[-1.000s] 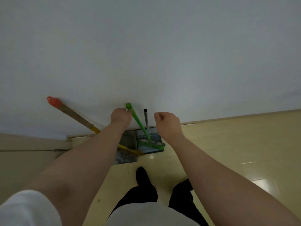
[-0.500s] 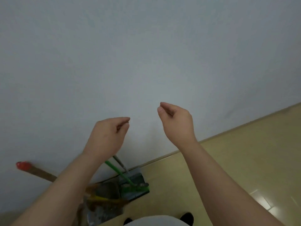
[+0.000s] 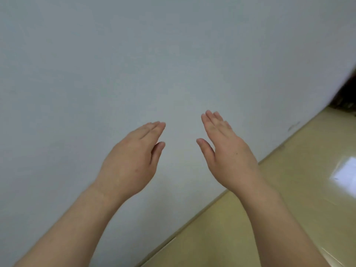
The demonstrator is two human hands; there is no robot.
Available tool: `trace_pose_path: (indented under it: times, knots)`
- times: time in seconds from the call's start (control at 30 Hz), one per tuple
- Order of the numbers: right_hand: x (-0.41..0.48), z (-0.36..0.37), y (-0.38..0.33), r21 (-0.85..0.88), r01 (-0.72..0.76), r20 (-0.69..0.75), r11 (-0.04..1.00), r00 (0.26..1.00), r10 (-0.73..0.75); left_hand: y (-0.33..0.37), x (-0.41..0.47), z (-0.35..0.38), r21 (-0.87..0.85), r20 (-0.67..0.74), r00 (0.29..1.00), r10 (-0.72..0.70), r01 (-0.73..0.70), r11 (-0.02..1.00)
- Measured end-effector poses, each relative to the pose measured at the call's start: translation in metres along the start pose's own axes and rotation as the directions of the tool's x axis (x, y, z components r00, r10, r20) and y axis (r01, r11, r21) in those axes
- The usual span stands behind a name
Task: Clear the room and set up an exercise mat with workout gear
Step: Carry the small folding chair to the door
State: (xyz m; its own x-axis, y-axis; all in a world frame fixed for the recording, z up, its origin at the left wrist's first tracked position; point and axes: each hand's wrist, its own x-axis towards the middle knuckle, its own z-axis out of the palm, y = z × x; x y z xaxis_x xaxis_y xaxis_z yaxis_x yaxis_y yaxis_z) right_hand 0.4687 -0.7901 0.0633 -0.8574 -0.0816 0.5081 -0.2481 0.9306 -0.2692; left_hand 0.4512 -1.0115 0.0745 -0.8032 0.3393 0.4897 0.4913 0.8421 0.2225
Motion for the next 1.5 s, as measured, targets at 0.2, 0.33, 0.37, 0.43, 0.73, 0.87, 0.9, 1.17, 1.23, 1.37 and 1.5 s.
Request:
trace_pose_path:
  times: [0.2, 0.33, 0.37, 0.43, 0.73, 0.87, 0.9, 1.17, 1.23, 1.37, 1.5]
  knots:
    - [-0.007, -0.039, 0.094, -0.11, -0.025, -0.083, 0.994, 0.996, 0.016, 0.08, 0.052, 0.045, 0.007, -0.01, 0.992, 0.126, -0.126, 0.992]
    - [-0.005, -0.069, 0.151, -0.144, -0.074, -0.105, 0.987, 0.993, 0.059, 0.129, 0.089, 0.077, -0.055, -0.001, 0.985, 0.171, -0.171, 0.984]
    - [-0.004, -0.076, 0.163, -0.149, -0.085, -0.107, 0.985, 0.992, 0.07, 0.139, 0.097, 0.085, -0.064, 0.006, 0.981, 0.193, -0.192, 0.979]
    - [-0.002, -0.088, 0.187, -0.158, -0.12, -0.117, 0.98, 0.988, 0.102, 0.16, 0.117, 0.101, -0.077, 0.024, 0.969, 0.245, -0.242, 0.967]
    - [0.025, -0.111, 0.31, -0.25, -0.241, -0.213, 0.938, 0.958, 0.19, 0.233, 0.229, 0.19, -0.177, -0.027, 0.919, 0.393, -0.391, 0.903]
    - [0.055, -0.121, 0.375, -0.307, -0.29, -0.219, 0.907, 0.948, 0.229, 0.267, 0.298, 0.24, -0.239, -0.045, 0.896, 0.443, -0.44, 0.866]
    - [0.064, -0.124, 0.392, -0.309, -0.303, -0.216, 0.902, 0.946, 0.243, 0.276, 0.316, 0.252, -0.245, -0.051, 0.888, 0.458, -0.455, 0.856]
    - [0.121, -0.126, 0.543, -0.289, -0.498, -0.303, 0.817, 0.858, 0.416, 0.355, 0.456, 0.36, -0.322, 0.048, 0.839, 0.542, -0.501, 0.803]
    - [0.13, -0.128, 0.571, -0.292, -0.512, -0.32, 0.807, 0.848, 0.422, 0.374, 0.481, 0.378, -0.348, 0.042, 0.825, 0.564, -0.517, 0.782]
    - [0.138, -0.134, 0.663, -0.244, -0.583, -0.336, 0.775, 0.8, 0.497, 0.438, 0.545, 0.437, -0.402, 0.066, 0.79, 0.61, -0.539, 0.74]
    - [0.138, -0.141, 0.758, -0.224, -0.61, -0.35, 0.76, 0.778, 0.522, 0.501, 0.592, 0.495, -0.408, 0.065, 0.767, 0.638, -0.563, 0.719]
